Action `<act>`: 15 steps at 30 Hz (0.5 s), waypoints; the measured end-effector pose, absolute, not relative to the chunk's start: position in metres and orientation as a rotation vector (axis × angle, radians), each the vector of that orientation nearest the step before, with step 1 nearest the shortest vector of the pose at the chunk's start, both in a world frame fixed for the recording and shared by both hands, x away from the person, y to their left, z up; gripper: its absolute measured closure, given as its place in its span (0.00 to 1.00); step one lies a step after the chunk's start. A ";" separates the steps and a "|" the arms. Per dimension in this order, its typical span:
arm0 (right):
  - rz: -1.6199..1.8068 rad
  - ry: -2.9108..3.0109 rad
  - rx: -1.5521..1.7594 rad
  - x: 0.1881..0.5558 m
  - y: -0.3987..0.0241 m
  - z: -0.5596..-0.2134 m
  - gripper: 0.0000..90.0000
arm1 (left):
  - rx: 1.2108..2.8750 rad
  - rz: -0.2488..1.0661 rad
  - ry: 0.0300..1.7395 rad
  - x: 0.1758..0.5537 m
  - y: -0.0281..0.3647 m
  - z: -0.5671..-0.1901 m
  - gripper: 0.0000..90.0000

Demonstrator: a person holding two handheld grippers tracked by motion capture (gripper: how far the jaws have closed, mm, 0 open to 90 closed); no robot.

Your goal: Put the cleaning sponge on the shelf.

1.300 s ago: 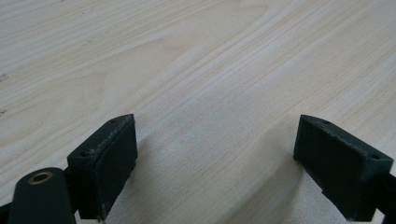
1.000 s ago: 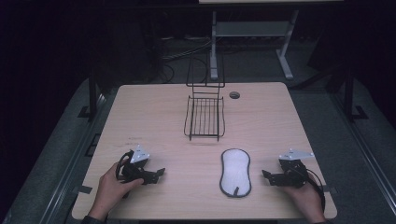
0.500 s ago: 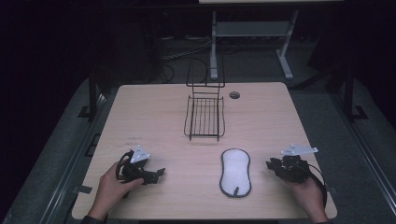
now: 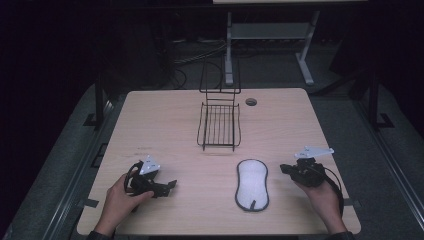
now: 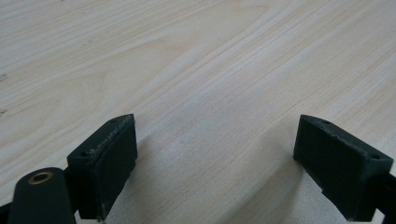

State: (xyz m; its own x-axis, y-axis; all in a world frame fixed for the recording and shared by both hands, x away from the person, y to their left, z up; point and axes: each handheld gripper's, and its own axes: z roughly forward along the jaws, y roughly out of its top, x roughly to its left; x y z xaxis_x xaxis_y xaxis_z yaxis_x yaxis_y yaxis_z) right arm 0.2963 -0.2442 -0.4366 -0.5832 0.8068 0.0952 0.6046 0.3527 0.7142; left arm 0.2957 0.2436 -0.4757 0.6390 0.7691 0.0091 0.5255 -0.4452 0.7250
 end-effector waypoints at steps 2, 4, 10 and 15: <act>1.071 2.344 1.249 0.299 -0.242 -0.435 0.99 | 2.150 0.442 1.004 0.296 0.244 -0.476 0.14; 1.070 2.352 1.242 0.303 -0.240 -0.433 1.00 | 2.151 0.442 1.004 0.296 0.244 -0.476 0.14; 1.094 2.352 1.229 0.311 -0.233 -0.429 0.99 | 2.150 0.443 1.004 0.296 0.244 -0.476 0.14; 1.102 2.366 1.223 0.321 -0.224 -0.428 0.99 | 2.152 0.442 1.003 0.296 0.244 -0.476 0.14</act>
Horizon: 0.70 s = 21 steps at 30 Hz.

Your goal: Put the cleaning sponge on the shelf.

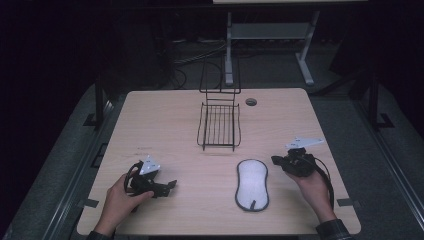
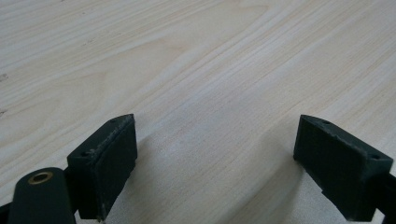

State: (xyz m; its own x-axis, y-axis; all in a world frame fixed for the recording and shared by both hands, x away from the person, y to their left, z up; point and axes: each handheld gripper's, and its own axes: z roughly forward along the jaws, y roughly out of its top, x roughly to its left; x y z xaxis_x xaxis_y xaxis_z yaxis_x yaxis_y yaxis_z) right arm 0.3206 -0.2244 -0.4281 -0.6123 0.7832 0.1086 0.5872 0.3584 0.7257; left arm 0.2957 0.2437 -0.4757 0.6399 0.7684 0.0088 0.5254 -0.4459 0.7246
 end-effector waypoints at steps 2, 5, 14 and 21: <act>1.102 2.366 1.215 0.322 -0.223 -0.428 0.99 | 2.149 0.442 1.005 0.296 0.244 -0.476 0.14; 1.099 2.373 1.209 0.326 -0.217 -0.428 0.99 | 2.150 0.442 1.005 0.296 0.244 -0.476 0.14; 1.091 2.383 1.222 0.337 -0.206 -0.435 0.99 | 2.150 0.442 1.005 0.296 0.244 -0.476 0.14; 1.076 2.411 1.221 0.340 -0.201 -0.440 0.99 | 2.150 0.442 1.005 0.296 0.244 -0.476 0.14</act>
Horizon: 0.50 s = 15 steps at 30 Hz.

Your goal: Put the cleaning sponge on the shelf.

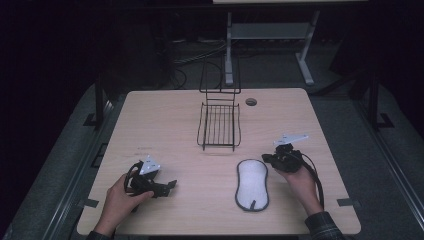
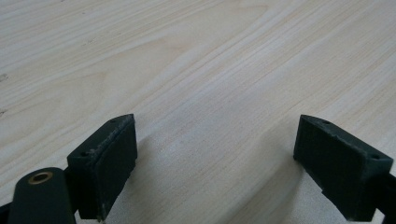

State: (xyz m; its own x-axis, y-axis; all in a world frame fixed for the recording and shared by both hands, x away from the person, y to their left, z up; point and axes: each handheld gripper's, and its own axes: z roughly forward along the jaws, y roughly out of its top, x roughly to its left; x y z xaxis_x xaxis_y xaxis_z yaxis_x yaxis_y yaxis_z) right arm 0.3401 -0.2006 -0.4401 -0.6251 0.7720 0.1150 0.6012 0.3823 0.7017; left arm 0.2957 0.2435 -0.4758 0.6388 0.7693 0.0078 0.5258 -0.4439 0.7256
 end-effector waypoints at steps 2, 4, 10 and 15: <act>1.073 2.422 1.215 0.340 -0.199 -0.442 0.99 | 2.150 0.443 1.005 0.296 0.244 -0.476 0.14; 1.062 2.437 1.215 0.341 -0.196 -0.444 0.99 | 2.150 0.442 1.006 0.296 0.243 -0.476 0.14; 1.028 2.475 1.209 0.343 -0.188 -0.451 0.99 | 2.150 0.442 1.006 0.296 0.243 -0.476 0.14; 1.031 2.483 1.202 0.345 -0.182 -0.452 0.99 | 2.150 0.442 1.005 0.296 0.244 -0.476 0.14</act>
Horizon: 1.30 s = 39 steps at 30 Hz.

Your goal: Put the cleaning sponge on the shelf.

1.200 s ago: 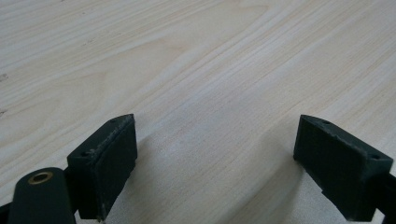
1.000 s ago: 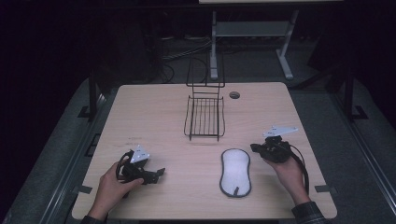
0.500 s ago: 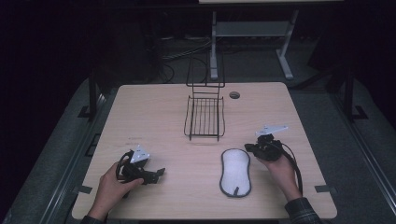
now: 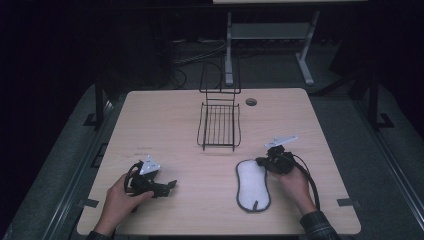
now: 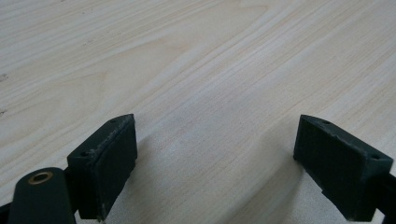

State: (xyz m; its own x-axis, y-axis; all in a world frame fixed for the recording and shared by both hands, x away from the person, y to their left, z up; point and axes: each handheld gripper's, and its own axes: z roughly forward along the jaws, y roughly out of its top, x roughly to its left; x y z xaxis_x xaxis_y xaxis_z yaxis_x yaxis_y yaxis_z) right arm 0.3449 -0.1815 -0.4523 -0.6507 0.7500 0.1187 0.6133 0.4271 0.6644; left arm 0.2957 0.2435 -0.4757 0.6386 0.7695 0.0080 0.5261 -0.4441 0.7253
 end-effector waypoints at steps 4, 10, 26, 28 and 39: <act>1.033 2.490 1.191 0.346 -0.177 -0.453 0.99 | 2.150 0.442 1.005 0.296 0.244 -0.476 0.14; 1.036 2.505 1.169 0.348 -0.166 -0.453 0.99 | 2.149 0.442 1.005 0.296 0.244 -0.476 0.14; 1.067 2.464 1.139 0.334 -0.179 -0.436 0.99 | 2.149 0.441 1.005 0.296 0.243 -0.476 0.14; 1.080 2.444 1.142 0.324 -0.189 -0.432 0.99 | 2.155 0.442 1.002 0.296 0.244 -0.476 0.14; 1.049 2.466 1.162 0.291 -0.210 -0.439 0.99 | 2.150 0.442 1.005 0.296 0.244 -0.476 0.14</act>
